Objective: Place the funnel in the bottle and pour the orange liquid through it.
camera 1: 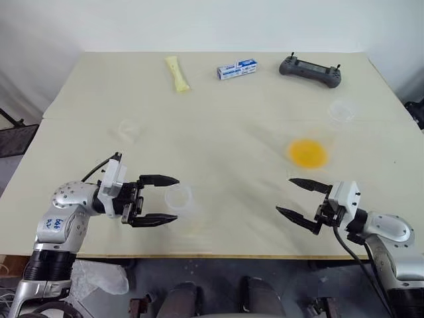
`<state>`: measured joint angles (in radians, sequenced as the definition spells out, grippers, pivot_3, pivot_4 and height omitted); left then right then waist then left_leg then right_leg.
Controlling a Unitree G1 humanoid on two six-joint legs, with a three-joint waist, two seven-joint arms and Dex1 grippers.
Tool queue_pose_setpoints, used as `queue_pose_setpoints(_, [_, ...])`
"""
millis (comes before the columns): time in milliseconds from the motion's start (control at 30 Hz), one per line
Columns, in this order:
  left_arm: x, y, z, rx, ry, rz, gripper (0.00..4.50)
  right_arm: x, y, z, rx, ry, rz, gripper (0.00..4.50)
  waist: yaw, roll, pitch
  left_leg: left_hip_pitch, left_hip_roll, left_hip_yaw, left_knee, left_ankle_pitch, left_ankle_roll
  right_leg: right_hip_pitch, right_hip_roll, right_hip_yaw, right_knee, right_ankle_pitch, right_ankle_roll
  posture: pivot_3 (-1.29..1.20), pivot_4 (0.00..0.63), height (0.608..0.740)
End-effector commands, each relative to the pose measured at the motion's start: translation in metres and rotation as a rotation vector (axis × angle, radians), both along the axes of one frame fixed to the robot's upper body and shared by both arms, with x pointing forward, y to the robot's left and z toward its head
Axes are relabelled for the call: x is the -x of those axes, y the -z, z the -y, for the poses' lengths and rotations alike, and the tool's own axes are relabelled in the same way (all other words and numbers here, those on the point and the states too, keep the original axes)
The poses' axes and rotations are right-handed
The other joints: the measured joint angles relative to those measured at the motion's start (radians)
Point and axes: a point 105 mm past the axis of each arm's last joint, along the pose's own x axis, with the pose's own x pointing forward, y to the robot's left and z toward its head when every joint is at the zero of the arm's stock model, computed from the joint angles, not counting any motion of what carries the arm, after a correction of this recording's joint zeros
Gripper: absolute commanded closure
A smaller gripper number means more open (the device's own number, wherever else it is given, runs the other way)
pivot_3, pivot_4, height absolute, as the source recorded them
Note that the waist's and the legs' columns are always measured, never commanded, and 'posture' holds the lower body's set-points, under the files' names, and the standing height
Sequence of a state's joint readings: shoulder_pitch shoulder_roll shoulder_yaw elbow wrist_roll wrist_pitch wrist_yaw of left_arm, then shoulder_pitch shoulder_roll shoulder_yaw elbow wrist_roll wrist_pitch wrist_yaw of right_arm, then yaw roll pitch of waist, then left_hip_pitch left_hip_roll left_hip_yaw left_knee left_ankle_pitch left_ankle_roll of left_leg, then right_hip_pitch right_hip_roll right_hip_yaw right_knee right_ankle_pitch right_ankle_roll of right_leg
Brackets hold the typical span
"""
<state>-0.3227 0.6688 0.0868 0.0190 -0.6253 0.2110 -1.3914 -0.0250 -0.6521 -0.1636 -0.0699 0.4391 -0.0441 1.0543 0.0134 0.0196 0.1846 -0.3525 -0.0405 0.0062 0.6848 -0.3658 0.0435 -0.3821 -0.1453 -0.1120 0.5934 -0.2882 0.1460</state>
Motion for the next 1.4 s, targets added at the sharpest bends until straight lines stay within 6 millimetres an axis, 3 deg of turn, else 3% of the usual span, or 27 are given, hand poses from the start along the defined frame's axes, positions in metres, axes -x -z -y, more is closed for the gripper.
queue_pose_setpoints(33, [0.0,-0.001,0.004,-0.013,0.034,0.004,0.0,0.002,-0.011,0.0,-0.007,0.004,0.06,0.06,0.002,0.0,0.0,0.0,0.0,0.0,0.0,0.0,0.0,0.0,0.0,0.0,0.0,0.0,0.0,0.0,0.15,0.74])
queue_pose_setpoints(67, [0.0,0.001,0.005,-0.024,0.038,0.001,0.0,0.002,-0.011,0.0,-0.008,0.005,0.061,0.06,0.002,0.0,0.0,0.0,0.0,0.0,0.0,0.0,0.0,0.0,0.0,0.0,0.0,0.0,0.0,0.0,0.15,0.74])
queue_pose_setpoints(300, [-0.002,-0.001,0.01,0.016,0.057,0.016,2.09,0.003,-0.01,0.002,-0.006,0.015,0.066,0.0,0.005,0.0,0.0,0.0,0.0,0.0,0.001,0.0,0.0,0.0,0.0,0.0,0.0,0.0,0.0,0.0,0.15,0.74])
queue_pose_setpoints(333, [-0.002,-0.001,0.011,0.018,0.059,0.017,2.17,0.003,-0.01,0.002,-0.006,0.015,0.067,0.0,0.006,0.0,0.0,0.0,0.0,0.0,0.001,0.0,0.0,0.0,0.0,0.0,0.0,0.0,0.0,0.0,0.15,0.74])
queue_pose_setpoints(533, [-0.006,-0.004,0.019,0.039,0.054,0.026,2.17,0.003,-0.009,0.002,-0.007,0.02,0.07,0.0,0.01,0.0,0.0,0.0,0.0,0.0,0.001,0.0,0.0,0.001,0.0,0.0,0.0,0.0,0.0,0.0,0.15,0.74])
queue_pose_setpoints(700, [-0.034,-0.012,0.029,0.04,-0.057,0.089,2.17,0.004,-0.01,0.002,-0.012,0.026,0.075,0.0,0.013,-0.001,0.0,0.0,0.0,0.0,0.002,0.0,0.0,0.001,0.0,0.0,0.0,0.0,0.0,0.0,0.15,0.74])
queue_pose_setpoints(900, [-0.059,-0.017,0.055,0.04,-0.107,0.157,2.17,0.003,-0.011,0.004,-0.02,0.045,0.088,0.0,0.012,-0.001,0.001,-0.001,-0.001,0.0,0.003,0.0,0.0,0.002,0.0,-0.001,0.0,0.0,0.001,0.0,0.15,0.74])
queue_pose_setpoints(1133, [-0.104,-0.026,0.084,0.063,-0.264,0.209,2.17,0.005,-0.011,0.006,-0.026,0.074,0.096,0.0,0.015,-0.002,0.001,-0.002,-0.001,-0.001,0.006,0.0,0.001,0.002,0.0,-0.002,0.0,0.001,0.001,0.0,0.15,0.74])
queue_pose_setpoints(1400, [-0.122,-0.02,0.098,0.02,-0.307,0.196,2.17,0.01,-0.01,0.006,-0.032,0.101,0.098,0.0,0.014,-0.003,0.002,-0.002,-0.001,0.0,0.006,0.0,0.001,0.002,0.0,-0.002,0.0,0.001,0.002,0.0,0.15,0.74])
